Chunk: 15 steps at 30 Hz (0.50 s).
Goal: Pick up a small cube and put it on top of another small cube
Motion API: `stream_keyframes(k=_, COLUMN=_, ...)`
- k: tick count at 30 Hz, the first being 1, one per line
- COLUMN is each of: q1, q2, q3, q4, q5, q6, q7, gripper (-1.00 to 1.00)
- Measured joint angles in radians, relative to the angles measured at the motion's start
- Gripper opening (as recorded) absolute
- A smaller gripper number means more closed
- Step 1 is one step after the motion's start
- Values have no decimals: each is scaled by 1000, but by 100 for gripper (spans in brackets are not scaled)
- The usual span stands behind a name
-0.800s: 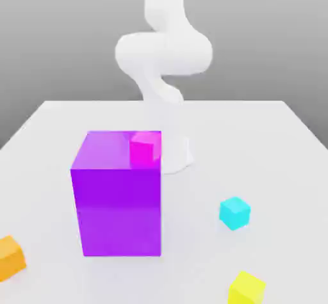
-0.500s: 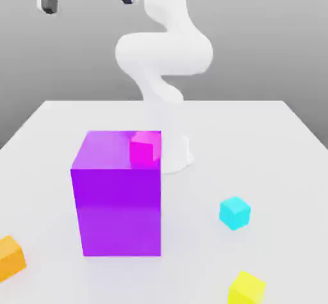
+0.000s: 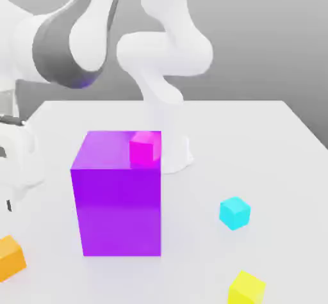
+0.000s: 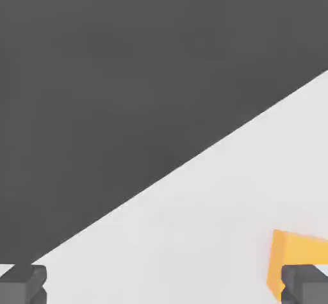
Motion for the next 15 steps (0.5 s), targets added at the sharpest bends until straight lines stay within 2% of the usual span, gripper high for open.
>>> stream_keyframes(k=5, q1=-60, q2=175, q3=-28, q4=-2, q5=25, q6=64, q7=-5, gripper=0)
stream_keyframes(k=9, q1=-125, q2=321, q3=42, q4=27, q5=106, q6=165, q7=-63, gripper=0)
stream_keyframes(k=10, q1=-134, q2=341, q3=53, q4=32, q5=118, q6=179, q7=-71, gripper=-100)
stream_keyframes(k=15, q1=-134, q2=341, q3=54, q4=32, q5=118, q6=178, q7=-71, gripper=-100)
